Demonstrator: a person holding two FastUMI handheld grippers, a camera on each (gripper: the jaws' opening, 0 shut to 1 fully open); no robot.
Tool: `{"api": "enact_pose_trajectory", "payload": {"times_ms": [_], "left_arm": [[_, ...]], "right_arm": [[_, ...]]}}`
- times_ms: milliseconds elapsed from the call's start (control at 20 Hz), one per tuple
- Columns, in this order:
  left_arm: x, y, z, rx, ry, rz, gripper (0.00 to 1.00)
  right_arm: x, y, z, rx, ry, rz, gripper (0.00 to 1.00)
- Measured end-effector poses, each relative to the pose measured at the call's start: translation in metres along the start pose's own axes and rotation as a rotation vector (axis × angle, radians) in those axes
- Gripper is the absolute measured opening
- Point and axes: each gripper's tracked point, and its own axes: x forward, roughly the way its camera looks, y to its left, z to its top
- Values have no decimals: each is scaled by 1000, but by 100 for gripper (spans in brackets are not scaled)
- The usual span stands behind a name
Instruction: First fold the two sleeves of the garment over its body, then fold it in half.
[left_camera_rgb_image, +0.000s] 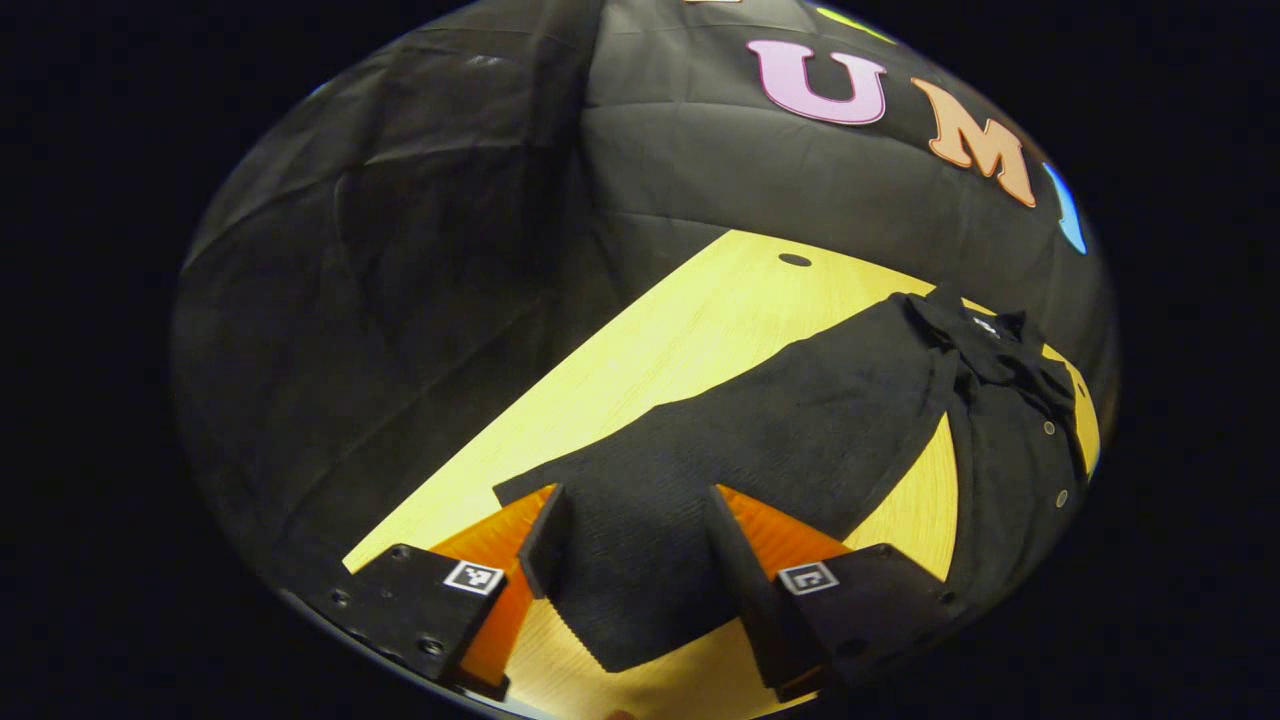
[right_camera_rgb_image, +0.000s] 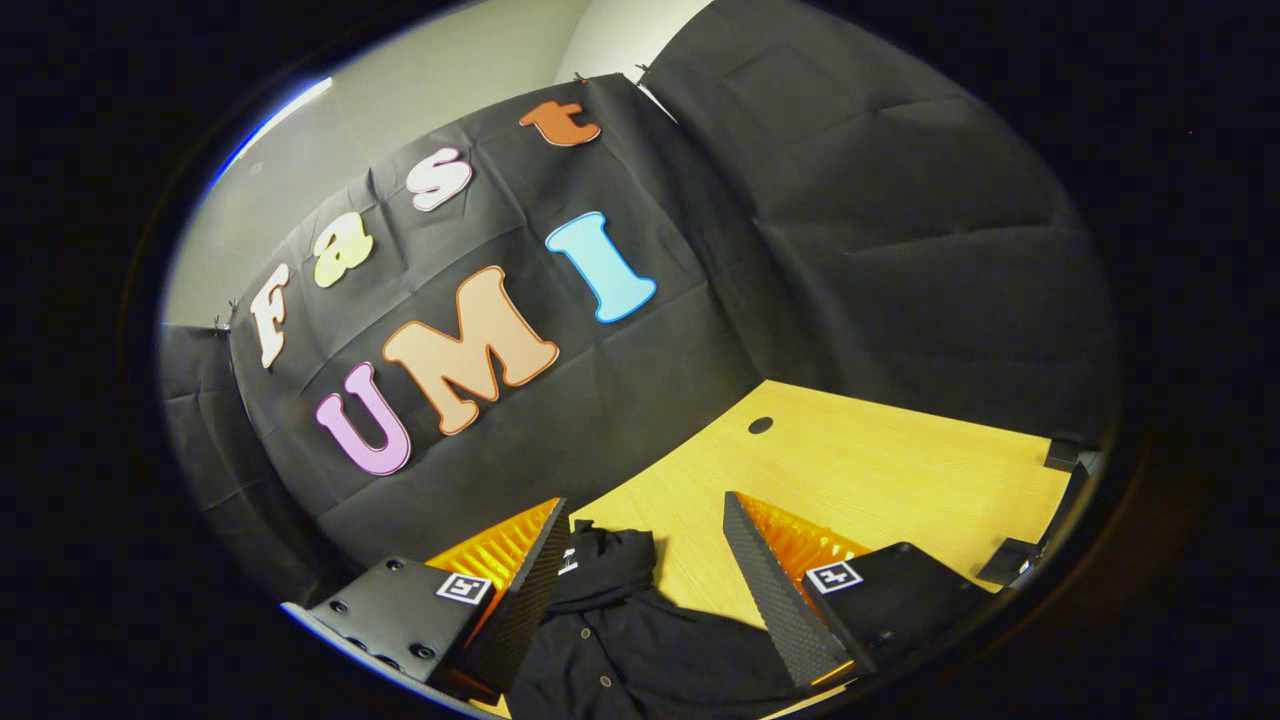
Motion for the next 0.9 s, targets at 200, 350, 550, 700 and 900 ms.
{"api": "enact_pose_trajectory", "payload": {"times_ms": [200, 350, 550, 700, 900], "left_arm": [[2, -11, 1, 30, 6, -31, 42], [6, -10, 5, -10, -15, -17, 18], [5, -9, 6, -82, -58, -7, 2], [2, -8, 12, -81, -79, -4, 1], [-4, -16, 37, -86, -116, -48, 0]], "right_arm": [[3, 3, 0, -3, 8, -2, 98], [2, 2, 4, -4, 28, -26, 98], [-7, 0, 14, 5, 10, -46, 98], [-11, 0, 17, 0, 6, -59, 98], [-16, -2, 21, 2, 1, -81, 98]]}}
